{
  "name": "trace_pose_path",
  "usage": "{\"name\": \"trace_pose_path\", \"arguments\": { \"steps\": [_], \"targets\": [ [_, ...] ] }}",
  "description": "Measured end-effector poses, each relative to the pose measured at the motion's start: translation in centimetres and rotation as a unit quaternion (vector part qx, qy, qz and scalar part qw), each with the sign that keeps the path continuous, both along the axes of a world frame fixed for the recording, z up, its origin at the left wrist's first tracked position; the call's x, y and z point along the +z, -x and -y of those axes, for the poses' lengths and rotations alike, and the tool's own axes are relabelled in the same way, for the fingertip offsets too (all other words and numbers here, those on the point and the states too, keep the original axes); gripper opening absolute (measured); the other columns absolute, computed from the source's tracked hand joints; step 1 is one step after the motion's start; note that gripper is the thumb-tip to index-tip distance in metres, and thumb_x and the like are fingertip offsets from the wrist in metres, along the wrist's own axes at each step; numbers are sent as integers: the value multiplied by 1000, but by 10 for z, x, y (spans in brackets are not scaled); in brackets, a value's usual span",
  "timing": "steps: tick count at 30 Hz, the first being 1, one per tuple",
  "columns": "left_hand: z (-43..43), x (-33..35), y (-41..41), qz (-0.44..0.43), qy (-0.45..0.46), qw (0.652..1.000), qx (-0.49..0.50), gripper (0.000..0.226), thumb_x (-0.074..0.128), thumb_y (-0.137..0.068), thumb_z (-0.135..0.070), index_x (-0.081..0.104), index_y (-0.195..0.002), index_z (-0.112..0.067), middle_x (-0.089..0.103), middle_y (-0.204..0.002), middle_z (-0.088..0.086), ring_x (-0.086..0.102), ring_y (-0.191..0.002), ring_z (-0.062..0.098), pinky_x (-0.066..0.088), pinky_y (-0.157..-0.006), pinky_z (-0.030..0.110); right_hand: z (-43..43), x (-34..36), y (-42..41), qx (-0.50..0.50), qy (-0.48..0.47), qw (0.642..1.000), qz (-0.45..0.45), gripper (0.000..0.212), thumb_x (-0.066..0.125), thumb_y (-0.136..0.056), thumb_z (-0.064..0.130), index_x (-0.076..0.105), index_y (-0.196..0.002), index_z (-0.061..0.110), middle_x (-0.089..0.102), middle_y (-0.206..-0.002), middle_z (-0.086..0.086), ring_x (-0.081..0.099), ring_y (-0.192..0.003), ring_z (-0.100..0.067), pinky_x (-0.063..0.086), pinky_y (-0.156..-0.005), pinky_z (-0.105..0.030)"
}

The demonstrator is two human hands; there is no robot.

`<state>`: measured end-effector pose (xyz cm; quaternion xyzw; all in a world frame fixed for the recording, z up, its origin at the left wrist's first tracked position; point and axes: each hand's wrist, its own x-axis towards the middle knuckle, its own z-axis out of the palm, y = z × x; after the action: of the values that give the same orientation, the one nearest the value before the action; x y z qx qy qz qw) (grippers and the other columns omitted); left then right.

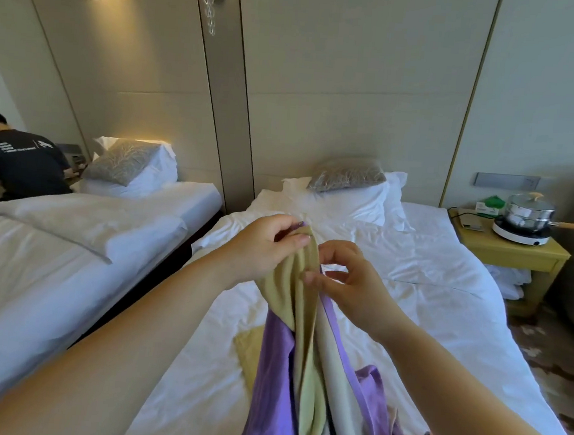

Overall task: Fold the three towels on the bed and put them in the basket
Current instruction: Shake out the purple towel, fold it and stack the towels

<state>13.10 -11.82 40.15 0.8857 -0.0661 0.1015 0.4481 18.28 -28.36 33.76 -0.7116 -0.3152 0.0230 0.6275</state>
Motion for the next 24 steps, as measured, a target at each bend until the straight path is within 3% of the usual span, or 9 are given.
{"name": "trace_pose_path", "arguments": {
  "steps": [1, 3, 5, 8, 11, 15, 19, 21, 24],
  "targets": [
    [1, 3, -1, 5, 13, 1000, 3, 18, 54, -96, -22, 59, -89, -6, 50, -78, -2, 45, -75, 11, 37, -72, 28, 0, -1, 1, -3, 9, 1000, 9, 19, 78, -75, 11, 64, -84, 20, 53, -110, 6, 57, -97, -7, 47, -87, -21],
    [2, 11, -2, 24, 46, 999, 9, 11, 55, -96, -19, 60, -91, -11, 51, -78, -2, 46, -76, 10, 38, -73, 27, -1, -3, 2, -8, 20, 999, 25, 22, 77, -75, 6, 64, -76, 24, 54, -107, 1, 56, -90, -9, 46, -87, -24],
    [3, 21, -3, 48, 79, 996, 12, 9, 54, -96, -17, 61, -90, -17, 56, -79, -6, 50, -77, 7, 41, -74, 23, -3, -5, 2, -38, 41, 997, 61, 25, 75, -76, 5, 63, -70, 27, 54, -98, -1, 52, -74, 0, 42, -75, -13],
    [-1, 37, -5, 84, 102, 991, 20, 10, 53, -96, -15, 62, -90, -17, 57, -84, 0, 51, -81, 11, 40, -79, 28, -5, -9, 2, -62, 54, 993, 90, 18, 73, -77, 6, 67, -71, 22, 51, -96, 2, 50, -70, 5, 36, -68, -3],
    [-11, 56, -4, 107, 120, 986, 35, 10, 58, -89, -26, 63, -90, -18, 58, -88, 5, 52, -84, 15, 41, -81, 33, -5, -13, -2, -60, 87, 989, 101, 11, 71, -80, 9, 66, -75, 17, 50, -93, 3, 51, -74, 8, 34, -68, -1],
    [-33, 75, -2, 127, 150, 978, 69, 16, 57, -81, -34, 65, -88, -22, 63, -87, 1, 57, -82, 15, 43, -80, 32, -5, -6, -3, -49, 128, 985, 103, 20, 67, -83, 7, 62, -73, 23, 49, -81, 6, 50, -70, 5, 35, -69, -6],
    [-76, 85, -4, 162, 180, 957, 158, 7, 59, -91, -27, 64, -88, -23, 64, -93, 6, 57, -86, 18, 44, -83, 36, 4, 45, -15, -17, -36, 999, -11, 18, 58, -88, 4, 60, -74, 14, 56, -73, -2, 50, -71, -14, 40, -71, -27],
    [-97, 83, -7, 144, 179, 956, 182, 9, 56, -95, -22, 63, -90, -22, 62, -98, 9, 56, -92, 21, 44, -87, 39, 6, 77, -20, 0, -96, 994, -52, 22, 53, -92, 7, 58, -74, 18, 52, -67, 2, 46, -65, -13, 37, -63, -26],
    [-116, 76, -13, 108, 180, 960, 184, 11, 53, -96, -20, 64, -95, -18, 64, -106, 11, 58, -102, 26, 43, -99, 41, -5, 102, -17, -8, -95, 993, -63, 20, 47, -97, 13, 54, -79, 18, 48, -68, 5, 41, -64, -11, 32, -59, -25]
  ]
}}
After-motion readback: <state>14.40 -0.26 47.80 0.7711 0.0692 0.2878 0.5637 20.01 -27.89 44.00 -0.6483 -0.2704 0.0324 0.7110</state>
